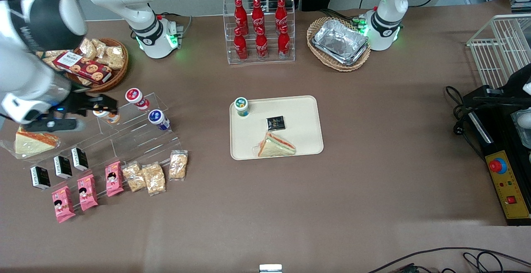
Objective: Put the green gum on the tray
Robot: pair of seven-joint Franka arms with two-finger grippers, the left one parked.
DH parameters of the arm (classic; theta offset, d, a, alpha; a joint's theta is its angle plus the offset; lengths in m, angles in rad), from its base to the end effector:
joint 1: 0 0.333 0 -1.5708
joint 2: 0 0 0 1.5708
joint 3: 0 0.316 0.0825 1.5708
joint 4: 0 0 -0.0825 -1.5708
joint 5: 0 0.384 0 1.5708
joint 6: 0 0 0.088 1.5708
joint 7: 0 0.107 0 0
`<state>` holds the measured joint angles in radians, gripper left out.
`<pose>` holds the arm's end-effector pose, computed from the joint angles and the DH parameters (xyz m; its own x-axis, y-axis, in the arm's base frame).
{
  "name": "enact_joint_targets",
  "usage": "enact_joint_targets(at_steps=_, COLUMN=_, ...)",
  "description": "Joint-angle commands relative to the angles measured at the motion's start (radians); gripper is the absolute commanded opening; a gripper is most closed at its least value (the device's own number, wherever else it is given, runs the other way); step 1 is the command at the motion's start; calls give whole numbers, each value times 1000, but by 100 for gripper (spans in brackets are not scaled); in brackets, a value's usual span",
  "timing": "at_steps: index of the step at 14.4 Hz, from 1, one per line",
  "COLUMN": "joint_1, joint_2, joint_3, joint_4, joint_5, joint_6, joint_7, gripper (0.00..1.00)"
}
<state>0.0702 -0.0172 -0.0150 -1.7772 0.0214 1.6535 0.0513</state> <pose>0.5449 0.0322 0.5435 0.9942 0.0019 -0.1073 0.0002 -0.9999 -0.0158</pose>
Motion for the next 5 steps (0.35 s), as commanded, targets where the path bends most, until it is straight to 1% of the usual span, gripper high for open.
enact_joint_targets(at_steps=1, joint_1=-4, joint_2=-1, joint_3=-87, joint_4=47, joint_5=0, joint_6=-28, joint_7=-83, gripper=100)
enact_joint_targets(at_steps=3, joint_1=-4, joint_2=5, joint_3=-140, joint_4=62, joint_5=0, joint_6=-28, joint_7=-164, gripper=100)
enact_joint_targets(at_steps=5, joint_1=-4, joint_2=5, joint_3=-166, joint_4=62, joint_5=-1, joint_6=-29, joint_7=-183, gripper=100)
